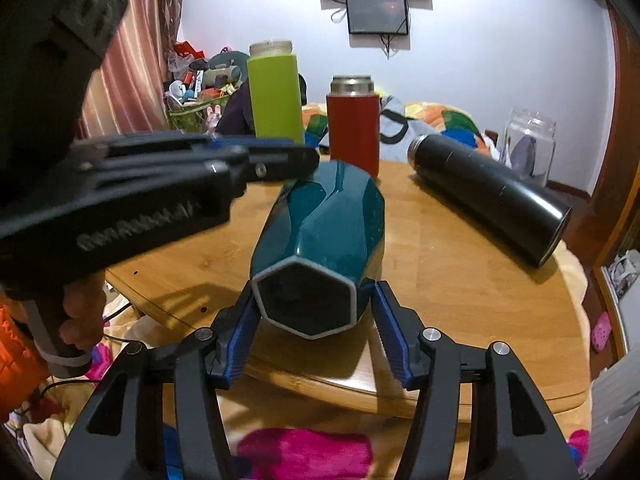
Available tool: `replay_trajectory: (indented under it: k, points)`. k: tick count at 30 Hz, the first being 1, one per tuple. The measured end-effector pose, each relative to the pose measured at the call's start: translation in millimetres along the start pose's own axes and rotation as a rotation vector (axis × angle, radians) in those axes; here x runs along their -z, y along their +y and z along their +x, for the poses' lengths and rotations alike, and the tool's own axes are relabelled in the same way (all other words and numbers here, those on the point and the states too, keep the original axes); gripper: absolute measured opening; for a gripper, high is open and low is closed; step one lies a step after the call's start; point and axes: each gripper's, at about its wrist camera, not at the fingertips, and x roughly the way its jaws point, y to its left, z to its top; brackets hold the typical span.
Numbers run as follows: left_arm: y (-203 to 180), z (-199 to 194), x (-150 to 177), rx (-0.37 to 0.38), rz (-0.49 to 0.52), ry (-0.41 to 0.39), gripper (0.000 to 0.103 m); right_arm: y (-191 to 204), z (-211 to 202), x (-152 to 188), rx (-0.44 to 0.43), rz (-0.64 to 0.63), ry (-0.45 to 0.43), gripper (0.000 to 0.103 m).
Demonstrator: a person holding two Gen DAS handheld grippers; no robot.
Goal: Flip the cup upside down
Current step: 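Grasp the teal cup with the right tool while the left tool releases it, then rotate the cup upright with the right tool and set it on the table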
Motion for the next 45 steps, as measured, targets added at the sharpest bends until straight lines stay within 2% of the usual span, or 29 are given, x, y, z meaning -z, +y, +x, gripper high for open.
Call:
replay_trajectory:
  k: [9,15,34,45]
  points:
    - [0.6,-5.6,-1.4,-0.012,0.038,-0.024,0.010,0.7,-13.0,-7.8,-0.012,-0.043,-0.062,0.052]
    - [8.7,-3.8,-1.7,-0.014,0.011,-0.033,0.008,5.4,-7.7,-11.6,-0.014,-0.048,-0.082,0.052]
    - [40.9,13.6,-0.8,-0.037,-0.091,-0.012,0.006,-4.0,25.5,-33.6,-0.038,0.015,-0.061,0.052]
    - [42.3,3.1,0.8,-0.062,-0.104,-0.035,0.007,-4.5,13.4,-33.7,-0.054,0.013,-0.070,0.052]
